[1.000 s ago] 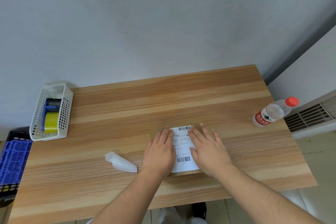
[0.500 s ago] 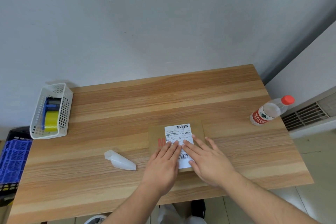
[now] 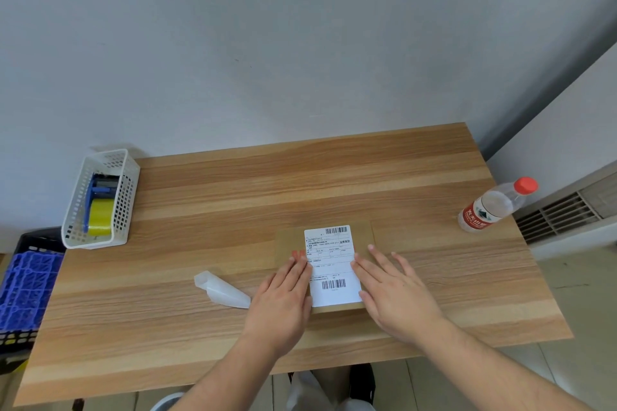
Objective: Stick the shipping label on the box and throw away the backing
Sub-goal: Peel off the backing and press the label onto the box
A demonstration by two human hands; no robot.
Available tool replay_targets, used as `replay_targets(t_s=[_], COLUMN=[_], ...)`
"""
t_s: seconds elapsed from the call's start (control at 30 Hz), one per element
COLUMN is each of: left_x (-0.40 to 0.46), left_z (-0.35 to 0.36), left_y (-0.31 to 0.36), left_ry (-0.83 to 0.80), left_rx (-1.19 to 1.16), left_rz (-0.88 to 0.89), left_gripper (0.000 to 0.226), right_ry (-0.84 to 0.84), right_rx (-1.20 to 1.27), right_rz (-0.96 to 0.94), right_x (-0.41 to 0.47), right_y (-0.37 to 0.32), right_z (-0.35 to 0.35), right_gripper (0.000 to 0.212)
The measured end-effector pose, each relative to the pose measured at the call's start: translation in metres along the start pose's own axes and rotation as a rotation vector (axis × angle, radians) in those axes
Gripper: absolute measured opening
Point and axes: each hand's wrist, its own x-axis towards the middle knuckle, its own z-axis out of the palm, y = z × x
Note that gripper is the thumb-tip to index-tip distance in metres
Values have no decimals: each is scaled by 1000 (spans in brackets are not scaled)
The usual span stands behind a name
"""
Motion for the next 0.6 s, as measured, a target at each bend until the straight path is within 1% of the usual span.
replay_targets(t_s=[0.13,0.2,0.37,0.6], left_x=[-4,-7,-12,-22], left_z=[5,8,9,7], left_y=[17,22,15,2], left_ry=[-47,-74,-29,-11], left_rx=[-40,-41,26,57], left_rz=[106,133,119,76], left_gripper=[56,57,53,57], right_ry=[-28,-53,-34,-43], right_rx=[48,59,22,-19], right_rz=[-119,-133,-125,-88], right_x=[-4,-7,-12,-23], right_y=[-16,-18,-9,5], right_z=[5,9,6,2], right_gripper=[52,53,52,54])
